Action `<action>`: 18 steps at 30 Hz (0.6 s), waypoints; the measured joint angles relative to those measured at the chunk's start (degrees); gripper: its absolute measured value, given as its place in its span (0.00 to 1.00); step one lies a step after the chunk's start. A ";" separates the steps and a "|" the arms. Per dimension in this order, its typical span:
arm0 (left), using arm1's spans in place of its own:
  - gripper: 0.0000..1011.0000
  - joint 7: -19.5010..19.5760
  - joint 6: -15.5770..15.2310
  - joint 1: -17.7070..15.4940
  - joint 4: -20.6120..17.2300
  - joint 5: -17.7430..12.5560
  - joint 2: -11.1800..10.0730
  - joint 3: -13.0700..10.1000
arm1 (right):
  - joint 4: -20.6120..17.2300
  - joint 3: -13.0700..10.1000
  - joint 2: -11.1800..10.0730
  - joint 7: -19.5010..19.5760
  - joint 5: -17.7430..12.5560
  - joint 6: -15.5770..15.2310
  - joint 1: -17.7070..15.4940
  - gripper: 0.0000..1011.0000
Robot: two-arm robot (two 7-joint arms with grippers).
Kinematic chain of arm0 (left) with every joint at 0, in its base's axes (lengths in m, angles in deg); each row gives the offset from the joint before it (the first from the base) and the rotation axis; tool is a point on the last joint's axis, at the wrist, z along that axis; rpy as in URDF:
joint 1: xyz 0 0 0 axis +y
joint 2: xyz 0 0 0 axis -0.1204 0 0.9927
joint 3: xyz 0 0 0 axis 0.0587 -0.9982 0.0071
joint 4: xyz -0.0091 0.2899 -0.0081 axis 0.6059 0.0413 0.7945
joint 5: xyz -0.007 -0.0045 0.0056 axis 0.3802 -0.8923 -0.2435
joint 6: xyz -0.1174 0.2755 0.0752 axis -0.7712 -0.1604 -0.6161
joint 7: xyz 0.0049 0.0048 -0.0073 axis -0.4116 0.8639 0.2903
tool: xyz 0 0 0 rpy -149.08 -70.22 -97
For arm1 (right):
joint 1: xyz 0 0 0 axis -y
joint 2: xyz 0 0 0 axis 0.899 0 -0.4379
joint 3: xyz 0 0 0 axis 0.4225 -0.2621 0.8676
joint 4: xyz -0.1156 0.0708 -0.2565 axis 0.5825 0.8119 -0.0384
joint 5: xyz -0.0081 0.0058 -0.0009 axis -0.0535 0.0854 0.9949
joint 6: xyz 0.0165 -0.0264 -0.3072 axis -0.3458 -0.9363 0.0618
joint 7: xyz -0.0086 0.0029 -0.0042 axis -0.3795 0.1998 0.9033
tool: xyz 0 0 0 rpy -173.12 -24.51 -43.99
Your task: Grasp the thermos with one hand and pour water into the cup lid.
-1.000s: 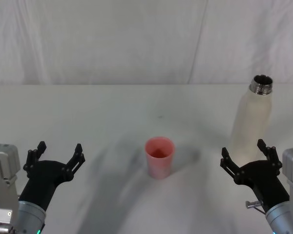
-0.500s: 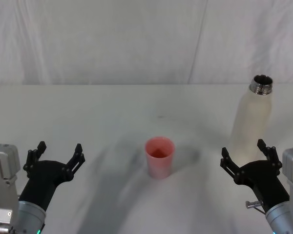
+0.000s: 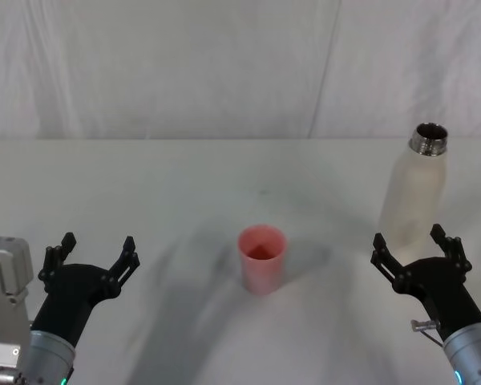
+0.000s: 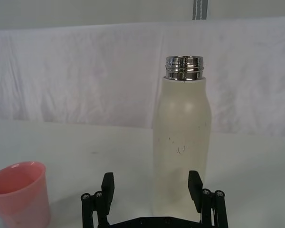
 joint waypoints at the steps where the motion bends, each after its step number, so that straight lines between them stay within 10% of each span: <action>1: 0.99 0.00 0.00 0.00 0.00 0.00 0.00 0.00 | 0.20 -0.13 0.10 -0.30 -0.08 0.03 0.19 0.99; 18: 0.99 0.00 0.00 0.00 0.00 0.00 0.00 0.00 | 2.59 -2.11 1.41 -2.51 3.05 -0.48 3.29 0.99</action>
